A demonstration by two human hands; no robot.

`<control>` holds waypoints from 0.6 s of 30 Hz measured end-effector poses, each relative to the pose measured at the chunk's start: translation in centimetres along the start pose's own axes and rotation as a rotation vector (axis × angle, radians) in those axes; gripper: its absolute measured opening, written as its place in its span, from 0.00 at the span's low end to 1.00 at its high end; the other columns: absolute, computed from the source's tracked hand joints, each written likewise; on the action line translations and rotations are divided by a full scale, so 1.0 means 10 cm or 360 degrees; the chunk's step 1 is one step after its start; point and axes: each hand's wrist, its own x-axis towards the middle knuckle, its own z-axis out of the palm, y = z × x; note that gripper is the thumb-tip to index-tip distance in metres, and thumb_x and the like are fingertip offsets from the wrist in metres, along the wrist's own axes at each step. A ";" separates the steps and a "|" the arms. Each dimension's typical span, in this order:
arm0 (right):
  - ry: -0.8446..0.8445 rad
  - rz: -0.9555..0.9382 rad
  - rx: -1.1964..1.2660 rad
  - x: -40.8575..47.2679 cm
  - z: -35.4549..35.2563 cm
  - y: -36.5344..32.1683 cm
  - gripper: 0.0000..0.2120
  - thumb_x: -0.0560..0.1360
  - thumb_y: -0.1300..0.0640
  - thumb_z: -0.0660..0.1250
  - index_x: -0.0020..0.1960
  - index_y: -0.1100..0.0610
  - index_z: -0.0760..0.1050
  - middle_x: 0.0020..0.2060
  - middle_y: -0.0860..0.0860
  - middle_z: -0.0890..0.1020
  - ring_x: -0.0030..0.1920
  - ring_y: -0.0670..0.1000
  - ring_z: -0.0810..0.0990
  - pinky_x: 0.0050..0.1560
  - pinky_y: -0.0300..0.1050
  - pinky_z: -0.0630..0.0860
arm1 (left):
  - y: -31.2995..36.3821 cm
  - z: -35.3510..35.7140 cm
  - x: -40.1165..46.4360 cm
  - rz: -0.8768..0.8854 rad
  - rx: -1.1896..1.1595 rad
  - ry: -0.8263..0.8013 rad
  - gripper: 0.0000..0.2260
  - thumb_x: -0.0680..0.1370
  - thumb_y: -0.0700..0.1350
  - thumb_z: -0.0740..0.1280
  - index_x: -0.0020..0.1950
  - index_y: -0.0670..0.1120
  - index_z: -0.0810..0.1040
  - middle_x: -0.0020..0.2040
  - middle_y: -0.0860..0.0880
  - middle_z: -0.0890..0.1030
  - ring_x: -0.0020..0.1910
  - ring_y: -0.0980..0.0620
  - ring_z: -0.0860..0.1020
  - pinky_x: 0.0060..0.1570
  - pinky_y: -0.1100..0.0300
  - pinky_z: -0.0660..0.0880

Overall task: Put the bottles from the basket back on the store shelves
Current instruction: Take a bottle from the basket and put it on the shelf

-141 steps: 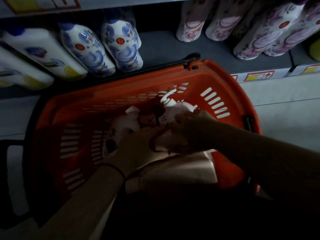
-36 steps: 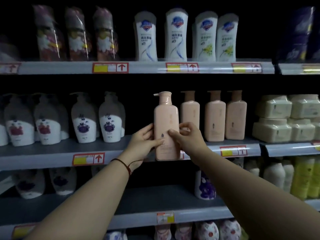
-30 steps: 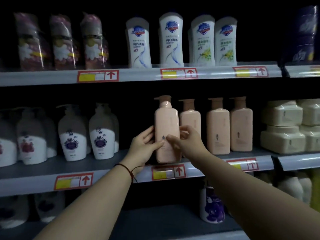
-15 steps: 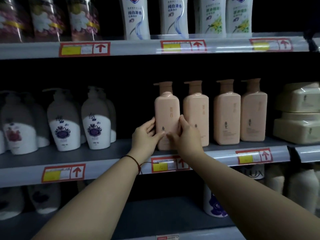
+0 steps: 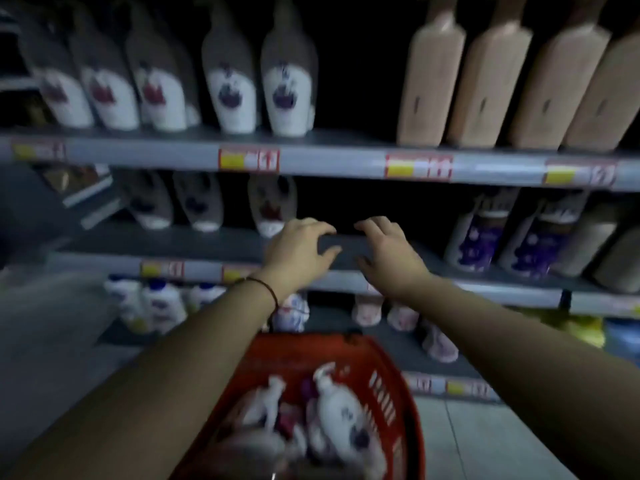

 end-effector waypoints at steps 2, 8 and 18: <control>-0.0256 -0.0072 -0.0130 -0.23 0.30 -0.17 0.26 0.76 0.55 0.65 0.71 0.59 0.63 0.64 0.59 0.69 0.64 0.61 0.67 0.62 0.54 0.69 | -0.25 0.12 -0.38 -0.0104 0.0074 -0.0167 0.17 0.75 0.55 0.67 0.62 0.51 0.78 0.59 0.50 0.79 0.59 0.47 0.76 0.55 0.52 0.76; -0.0753 -0.0202 -0.0332 -0.74 1.10 -0.37 0.27 0.74 0.56 0.64 0.71 0.55 0.62 0.67 0.56 0.67 0.66 0.60 0.66 0.63 0.52 0.68 | -0.77 0.60 -1.21 -0.0287 0.0254 -0.0600 0.17 0.72 0.58 0.67 0.59 0.55 0.79 0.59 0.51 0.80 0.59 0.47 0.78 0.54 0.52 0.77; -0.1133 -0.0290 -0.0539 -0.99 1.76 -0.39 0.31 0.76 0.57 0.61 0.76 0.53 0.54 0.71 0.56 0.65 0.70 0.59 0.64 0.65 0.55 0.66 | -1.16 1.15 -1.69 -0.0351 0.0411 -0.1205 0.20 0.73 0.56 0.67 0.64 0.54 0.76 0.62 0.48 0.78 0.60 0.45 0.77 0.54 0.54 0.74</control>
